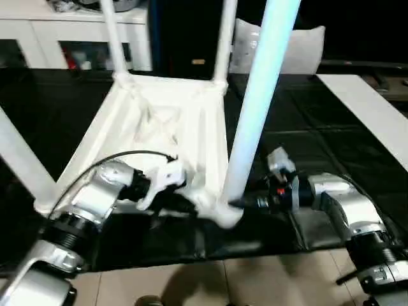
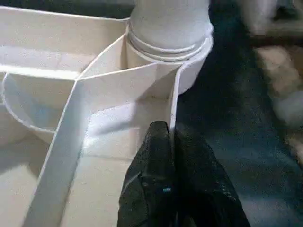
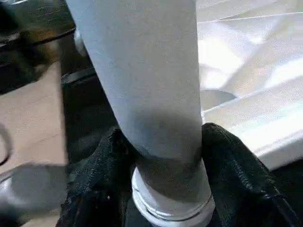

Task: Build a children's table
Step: Rotate leg to tighten

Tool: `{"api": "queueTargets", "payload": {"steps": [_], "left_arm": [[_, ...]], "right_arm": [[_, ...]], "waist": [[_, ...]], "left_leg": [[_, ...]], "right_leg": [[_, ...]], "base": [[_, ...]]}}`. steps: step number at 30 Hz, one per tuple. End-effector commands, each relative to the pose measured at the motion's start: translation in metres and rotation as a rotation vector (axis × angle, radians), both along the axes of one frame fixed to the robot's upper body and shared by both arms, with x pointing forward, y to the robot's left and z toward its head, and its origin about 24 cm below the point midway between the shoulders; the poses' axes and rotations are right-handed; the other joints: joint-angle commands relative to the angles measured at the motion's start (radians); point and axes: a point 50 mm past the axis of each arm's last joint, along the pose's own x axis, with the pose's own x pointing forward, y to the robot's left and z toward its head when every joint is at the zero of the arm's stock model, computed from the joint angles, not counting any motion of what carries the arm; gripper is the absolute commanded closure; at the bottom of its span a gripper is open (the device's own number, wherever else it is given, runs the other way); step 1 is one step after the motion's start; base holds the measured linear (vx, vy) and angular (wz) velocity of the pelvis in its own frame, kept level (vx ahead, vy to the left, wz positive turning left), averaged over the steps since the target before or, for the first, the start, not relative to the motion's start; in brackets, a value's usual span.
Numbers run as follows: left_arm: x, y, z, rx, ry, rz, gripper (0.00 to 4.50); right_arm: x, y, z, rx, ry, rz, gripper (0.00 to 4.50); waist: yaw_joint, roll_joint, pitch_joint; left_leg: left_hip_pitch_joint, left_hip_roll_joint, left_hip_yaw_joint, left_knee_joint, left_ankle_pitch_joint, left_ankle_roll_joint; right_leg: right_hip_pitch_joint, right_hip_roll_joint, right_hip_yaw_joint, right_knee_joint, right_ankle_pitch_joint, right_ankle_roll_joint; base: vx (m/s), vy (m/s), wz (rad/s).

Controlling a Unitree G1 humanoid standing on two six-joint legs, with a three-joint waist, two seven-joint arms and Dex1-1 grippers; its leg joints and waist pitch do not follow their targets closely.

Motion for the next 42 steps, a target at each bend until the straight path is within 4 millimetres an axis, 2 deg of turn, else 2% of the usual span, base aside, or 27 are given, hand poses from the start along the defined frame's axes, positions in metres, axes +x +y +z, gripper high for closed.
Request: {"api": "queueTargets", "payload": {"steps": [1, 2, 3, 4, 5, 7, 8, 9, 11, 13, 14, 16, 17, 18, 21, 22, 23, 26, 27, 28, 30, 31, 33, 34, 38, 41, 42], "left_arm": [[0.010, -0.023, 0.024, -0.117, -0.115, 0.100, 4.50], [0.012, -0.028, 0.024, -0.129, -0.125, 0.150, 4.50], [0.013, -0.032, 0.025, -0.141, -0.133, 0.195, 4.50], [0.016, -0.039, 0.026, -0.158, -0.150, 0.269, 4.50], [0.016, -0.039, 0.026, -0.158, -0.150, 0.269, 4.50], [0.018, -0.050, 0.027, -0.181, -0.172, 0.357, 4.50], [0.018, -0.050, 0.027, -0.181, -0.172, 0.357, 4.50], [0.018, -0.055, 0.028, -0.185, -0.182, 0.367, 4.50], [0.018, -0.057, 0.028, -0.182, -0.187, 0.369, 4.50], [0.019, -0.057, 0.029, -0.178, -0.201, 0.370, 4.50], [0.019, -0.057, 0.029, -0.173, -0.207, 0.373, 4.50], [0.019, -0.055, 0.030, -0.160, -0.220, 0.359, 4.50], [0.019, -0.054, 0.030, -0.157, -0.220, 0.357, 4.50], [0.019, -0.053, 0.030, -0.155, -0.224, 0.341, 4.50], [0.017, -0.048, 0.028, -0.139, -0.226, 0.315, 4.50], [0.016, -0.045, 0.026, -0.129, -0.219, 0.285, 4.50], [0.014, -0.043, 0.025, -0.128, -0.213, 0.248, 4.50], [0.010, -0.035, 0.020, -0.099, -0.182, 0.188, 4.50], [0.008, -0.032, 0.018, -0.087, -0.175, 0.150, 4.50], [0.006, -0.029, 0.016, -0.070, -0.160, 0.118, 4.50], [0.002, -0.024, 0.015, -0.052, -0.149, 0.036, 4.50], [0.000, -0.020, 0.014, -0.038, -0.130, -0.004, 4.50], [-0.001, -0.017, 0.013, -0.020, -0.123, -0.041, 4.50], [-0.004, -0.013, 0.012, 0.000, -0.100, -0.111, 4.50], [-0.008, -0.008, 0.011, 0.039, -0.084, -0.206, 4.50], [-0.010, -0.003, 0.009, 0.091, -0.064, -0.284, 4.50], [-0.009, -0.003, 0.009, 0.101, -0.063, -0.298, 4.50]], "right_arm": [[0.005, 0.029, 0.005, 0.027, -0.031, -0.060, 2.58], [0.009, 0.034, 0.006, 0.033, -0.034, -0.116, 2.59], [0.014, 0.039, 0.006, 0.034, -0.037, -0.180, 2.59], [0.020, 0.046, 0.007, 0.033, -0.043, -0.277, 2.59], [0.020, 0.046, 0.007, 0.033, -0.043, -0.277, 2.59], [0.028, 0.054, 0.007, 0.023, -0.045, -0.422, 2.60], [0.028, 0.054, 0.007, 0.023, -0.045, -0.422, 2.61], [0.028, 0.058, 0.007, 0.025, -0.055, -0.445, 2.61], [0.027, 0.062, 0.007, 0.034, -0.072, -0.425, 2.61], [0.025, 0.062, 0.007, 0.032, -0.110, -0.395, 2.61], [0.024, 0.062, 0.007, 0.029, -0.125, -0.390, 2.06], [0.024, 0.055, 0.006, 0.028, -0.134, -0.406, 1.85], [0.024, 0.053, 0.006, 0.030, -0.137, -0.412, 1.85], [0.024, 0.050, 0.007, 0.031, -0.136, -0.420, 1.71], [0.025, 0.038, 0.009, 0.037, -0.159, -0.427, 1.44], [0.026, 0.030, 0.011, 0.033, -0.184, -0.424, 1.25], [0.026, 0.023, 0.012, 0.030, -0.201, -0.415, 1.25], [0.025, 0.007, 0.016, 0.012, -0.247, -0.361, 0.99], [0.022, 0.003, 0.015, -0.002, -0.249, -0.314, 0.99], [0.018, -0.003, 0.014, -0.024, -0.235, -0.253, 0.75], [0.012, -0.011, 0.013, -0.056, -0.224, -0.169, 0.75], [0.008, -0.015, 0.014, -0.064, -0.215, -0.120, 0.75], [0.005, -0.019, 0.014, -0.065, -0.203, -0.073, 0.75], [0.001, -0.022, 0.014, -0.077, -0.186, 0.009, 0.75], [-0.004, -0.024, 0.012, -0.093, -0.157, 0.108, 0.75], [-0.005, -0.023, 0.010, -0.093, -0.124, 0.166, 1.08], [-0.004, -0.021, 0.010, -0.092, -0.119, 0.174, 1.11]], "waist": [[-0.014, -0.001, -0.072], [-0.019, -0.001, -0.075], [-0.035, -0.001, -0.074], [-0.045, 0.002, -0.076], [-0.051, 0.001, -0.077], [-0.067, 0.000, -0.077], [-0.069, 0.000, -0.077], [-0.072, -0.002, -0.079], [-0.069, 0.001, -0.081], [-0.062, 0.000, -0.084], [-0.060, 0.000, -0.085], [-0.055, 0.002, -0.087], [-0.054, 0.005, -0.087], [-0.054, 0.003, -0.087], [-0.049, 0.006, -0.088], [-0.047, 0.004, -0.086], [-0.045, 0.004, -0.086], [-0.040, 0.008, -0.083], [-0.039, 0.008, -0.079], [-0.035, 0.007, -0.080], [-0.029, 0.007, -0.078], [-0.019, 0.008, -0.076], [-0.014, 0.008, -0.077], [-0.012, 0.008, -0.076], [0.000, 0.009, -0.076], [0.007, 0.009, -0.074], [0.010, 0.004, -0.076]], "left_leg": [[-0.002, 0.001, -0.002, -0.063, -0.210, 0.008], [-0.002, -0.001, -0.002, -0.060, -0.211, 0.008], [-0.011, 0.000, -0.005, -0.061, -0.210, 0.009], [-0.011, -0.003, -0.006, -0.057, -0.215, 0.012], [-0.008, -0.004, -0.005, -0.056, -0.215, 0.015], [-0.005, -0.007, -0.003, -0.054, -0.214, 0.032], [-0.006, -0.007, -0.003, -0.054, -0.211, 0.035], [-0.011, -0.009, -0.004, -0.054, -0.202, 0.043], [-0.006, -0.004, -0.003, -0.058, -0.189, 0.056], [-0.009, 0.004, -0.003, -0.062, -0.151, 0.068], [-0.012, 0.006, -0.004, -0.063, -0.138, 0.071], [-0.016, 0.010, -0.004, -0.063, -0.095, 0.078], [-0.015, 0.011, -0.004, -0.063, -0.090, 0.080], [-0.014, 0.011, -0.002, -0.062, -0.082, 0.083], [-0.012, 0.012, 0.000, -0.062, -0.084, 0.086], [-0.011, 0.011, 0.002, -0.063, -0.094, 0.087], [-0.011, 0.011, 0.001, -0.064, -0.097, 0.084], [-0.005, 0.012, 0.004, -0.064, -0.133, 0.083], [-0.002, 0.012, 0.005, -0.065, -0.149, 0.080], [0.000, 0.011, 0.004, -0.066, -0.162, 0.083], [0.003, 0.012, 0.005, -0.065, -0.163, 0.085], [0.009, 0.013, 0.005, -0.067, -0.184, 0.080], [0.009, 0.015, 0.003, -0.068, -0.194, 0.075], [0.009, 0.016, 0.003, -0.068, -0.200, 0.071], [0.016, 0.019, 0.004, -0.069, -0.214, 0.063], [0.017, 0.018, 0.004, -0.070, -0.232, 0.057], [0.016, 0.020, 0.003, -0.070, -0.225, 0.053]], "right_leg": [[0.065, -0.064, 0.036, -0.102, -0.567, 0.007], [0.068, -0.065, 0.033, -0.103, -0.576, 0.015], [0.072, -0.064, 0.028, -0.104, -0.577, 0.025], [0.072, -0.063, 0.022, -0.110, -0.577, 0.037], [0.070, -0.064, 0.022, -0.112, -0.573, 0.037], [0.065, -0.060, 0.019, -0.115, -0.560, 0.030], [0.065, -0.060, 0.019, -0.115, -0.554, 0.026], [0.069, -0.059, 0.019, -0.111, -0.543, 0.028], [0.065, -0.061, 0.027, -0.106, -0.507, 0.013], [0.068, -0.061, 0.039, -0.086, -0.418, -0.025], [0.070, -0.061, 0.041, -0.081, -0.393, -0.036], [0.072, -0.062, 0.048, -0.065, -0.314, -0.074], [0.071, -0.062, 0.050, -0.063, -0.298, -0.083], [0.071, -0.062, 0.052, -0.058, -0.269, -0.098], [0.073, -0.062, 0.057, -0.052, -0.239, -0.121], [0.072, -0.062, 0.058, -0.055, -0.246, -0.122], [0.074, -0.062, 0.058, -0.055, -0.252, -0.120], [0.068, -0.062, 0.060, -0.061, -0.290, -0.112], [0.067, -0.061, 0.060, -0.065, -0.313, -0.111], [0.070, -0.060, 0.059, -0.068, -0.334, -0.104], [0.066, -0.060, 0.061, -0.068, -0.338, -0.104], [0.064, -0.062, 0.060, -0.074, -0.372, -0.099], [0.064, -0.062, 0.059, -0.073, -0.377, -0.099], [0.064, -0.062, 0.059, -0.073, -0.384, -0.099], [0.059, -0.062, 0.061, -0.075, -0.398, -0.100], [0.058, -0.062, 0.061, -0.077, -0.422, -0.100], [0.060, -0.065, 0.062, -0.075, -0.421, -0.099]], "base": [[0.000, 0.000, 0.00], [0.000, 0.000, 0.00], [0.000, 0.000, 0.00], [0.000, 0.000, 0.00], [0.000, 0.000, 0.00], [0.000, 0.000, 0.00], [0.000, 0.000, 0.00], [0.000, 0.000, 0.00], [0.000, 0.000, 0.00], [0.000, 0.000, 0.00], [0.000, 0.000, 0.00], [0.000, 0.000, 0.00], [0.000, 0.000, 0.00], [0.000, 0.000, 0.00], [0.000, 0.000, 0.00], [0.000, 0.000, 0.00], [0.000, 0.000, 0.00], [0.000, 0.000, 0.00], [0.000, 0.000, 0.00], [0.000, 0.000, 0.00], [0.000, 0.000, 0.00], [0.000, 0.000, 0.00], [0.000, 0.000, 0.00], [0.000, 0.000, 0.00], [0.000, 0.000, 0.00], [0.000, 0.000, 0.00], [0.000, 0.000, 0.00]]}}
